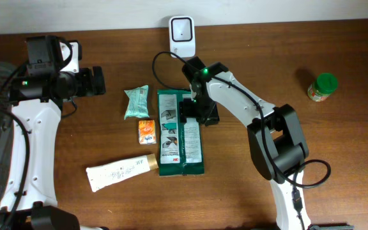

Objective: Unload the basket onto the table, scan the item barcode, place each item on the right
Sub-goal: 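Reach the right gripper to the wipes pack and grasp its edge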

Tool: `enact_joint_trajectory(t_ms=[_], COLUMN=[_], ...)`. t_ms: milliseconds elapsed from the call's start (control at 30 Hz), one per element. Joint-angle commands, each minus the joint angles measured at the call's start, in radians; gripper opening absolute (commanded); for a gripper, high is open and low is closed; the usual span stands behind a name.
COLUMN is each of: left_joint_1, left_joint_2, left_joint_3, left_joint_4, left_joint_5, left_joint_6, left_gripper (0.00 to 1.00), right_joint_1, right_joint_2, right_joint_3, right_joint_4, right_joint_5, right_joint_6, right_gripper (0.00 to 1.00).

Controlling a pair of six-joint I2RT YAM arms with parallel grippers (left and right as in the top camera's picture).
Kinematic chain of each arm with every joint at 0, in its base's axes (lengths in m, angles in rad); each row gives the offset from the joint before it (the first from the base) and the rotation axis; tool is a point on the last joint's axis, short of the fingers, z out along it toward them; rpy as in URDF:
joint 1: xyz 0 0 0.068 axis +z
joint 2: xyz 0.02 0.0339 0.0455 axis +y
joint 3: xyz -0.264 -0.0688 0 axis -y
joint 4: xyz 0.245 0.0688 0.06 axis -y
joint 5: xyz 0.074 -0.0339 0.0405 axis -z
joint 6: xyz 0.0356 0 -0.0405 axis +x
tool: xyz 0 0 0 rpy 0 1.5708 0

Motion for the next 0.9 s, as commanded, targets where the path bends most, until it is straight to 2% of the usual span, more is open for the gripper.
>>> enact_joint_trajectory(t_ms=[0, 33, 133, 233, 267, 367, 400, 467, 500, 567, 600, 700, 733, 767, 867], left_joint_1=[0.004, 0.004, 0.004, 0.004, 0.004, 0.004, 0.004, 0.004, 0.002, -0.027, -0.057, -0.129, -0.154, -0.173, -0.217], left_joint_2=[-0.005, -0.005, -0.005, -0.005, -0.005, -0.005, -0.005, -0.005, -0.004, 0.011, 0.037, 0.146, 0.208, 0.264, 0.385], left_joint_3=[0.005, 0.005, 0.005, 0.005, 0.005, 0.005, 0.005, 0.005, 0.005, -0.016, -0.036, -0.089, -0.098, -0.098, -0.098], left_joint_4=[0.002, 0.002, 0.002, 0.002, 0.002, 0.003, 0.006, 0.025, 0.034, 0.04, 0.044, 0.06, 0.087, 0.119, 0.172], left_joint_5=[0.004, 0.004, 0.004, 0.004, 0.004, 0.01, 0.084, 0.324, 0.377, 0.391, 0.389, 0.392, 0.422, 0.462, 0.527], left_joint_6=[0.019, 0.019, 0.019, 0.019, 0.019, 0.015, 0.005, -0.005, -0.004, -0.008, -0.042, -0.136, -0.136, -0.149, -0.183], left_gripper=[0.99, 0.99, 0.99, 0.99, 0.99, 0.99, 0.99, 0.99, 0.84, 0.17, 0.0, 0.0, 0.0, 0.0, 0.0], right_joint_1=[-0.017, -0.026, -0.056, -0.08, -0.09, -0.113, -0.126, -0.14, -0.15, -0.163, -0.166, -0.167, -0.171, -0.172, -0.178], right_joint_2=[-0.016, -0.016, -0.016, -0.016, -0.016, -0.016, -0.016, -0.016, -0.016, -0.016, -0.016, -0.016, -0.016, -0.016, -0.016], right_joint_3=[-0.008, -0.01, -0.038, -0.095, -0.109, -0.109, -0.109, -0.109, -0.109, -0.109, -0.11, -0.11, -0.11, -0.111, -0.126], right_joint_4=[0.02, 0.037, 0.085, 0.132, 0.145, 0.145, 0.142, 0.125, 0.124, 0.123, 0.12, 0.121, 0.121, 0.125, 0.143], right_joint_5=[0.028, 0.027, 0.017, -0.005, -0.107, -0.238, -0.278, -0.321, -0.358, -0.378, -0.377, -0.369, -0.369, -0.368, -0.356], right_joint_6=[0.011, 0.009, 0.008, -0.019, -0.06, -0.133, -0.159, -0.179, -0.197, -0.2, -0.2, -0.195, -0.19, -0.19, -0.191], right_gripper=[0.73, 0.65, 0.57, 0.54, 0.51, 0.51, 0.51, 0.51, 0.51, 0.51, 0.51, 0.46, 0.34, 0.29, 0.26])
